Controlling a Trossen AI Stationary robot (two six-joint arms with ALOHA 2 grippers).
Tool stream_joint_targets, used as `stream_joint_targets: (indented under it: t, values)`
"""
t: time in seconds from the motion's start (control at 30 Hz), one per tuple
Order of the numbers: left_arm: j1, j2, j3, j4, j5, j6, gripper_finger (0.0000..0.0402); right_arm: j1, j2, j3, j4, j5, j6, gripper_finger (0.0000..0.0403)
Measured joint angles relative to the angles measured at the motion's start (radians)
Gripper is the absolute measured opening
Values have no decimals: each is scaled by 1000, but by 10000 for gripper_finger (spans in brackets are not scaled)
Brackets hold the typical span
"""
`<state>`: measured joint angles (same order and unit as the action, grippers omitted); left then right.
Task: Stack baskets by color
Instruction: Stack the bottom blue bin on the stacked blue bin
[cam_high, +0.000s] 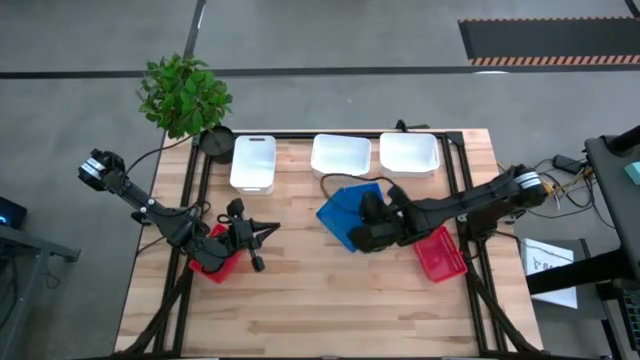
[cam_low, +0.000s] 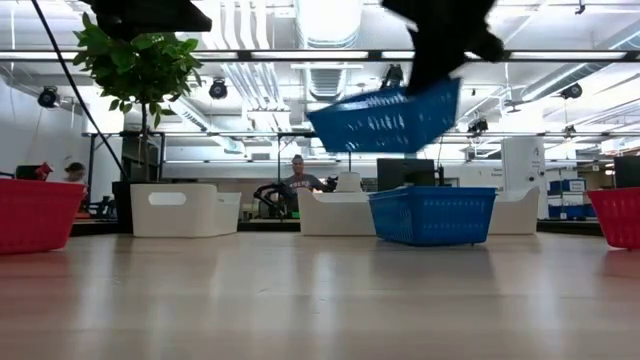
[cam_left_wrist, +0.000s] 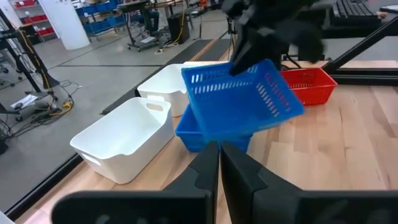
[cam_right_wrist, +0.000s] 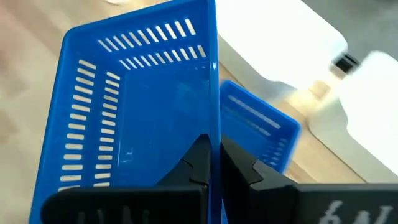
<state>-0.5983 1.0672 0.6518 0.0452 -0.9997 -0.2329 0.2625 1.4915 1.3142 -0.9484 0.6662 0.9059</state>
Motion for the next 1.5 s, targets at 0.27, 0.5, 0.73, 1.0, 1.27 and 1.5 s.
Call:
stream_joint_targets:
  t: [0.27, 0.5, 0.73, 1.0, 1.27, 1.5]
  values:
    - [0, 0, -4, 0, 0, 0, 1, -82, -159, -213, 143, -19, 45, 9]
    - [0, 0, -4, -1, 0, 1, 1, -116, -292, -355, 281, -42, 115, 9]
    - [1, 0, -4, -1, 0, 1, 1, -125, -343, -465, 307, -12, 270, 11]
    - [1, 0, -4, -1, 0, 1, 1, -126, -337, -519, 334, 7, 334, 12]
    - [1, 0, -4, -1, 0, 1, 1, -126, -330, -525, 343, 27, 343, 13]
    - [1, 0, -4, -1, 0, 1, 1, -126, -330, -525, 358, 25, 354, 13]
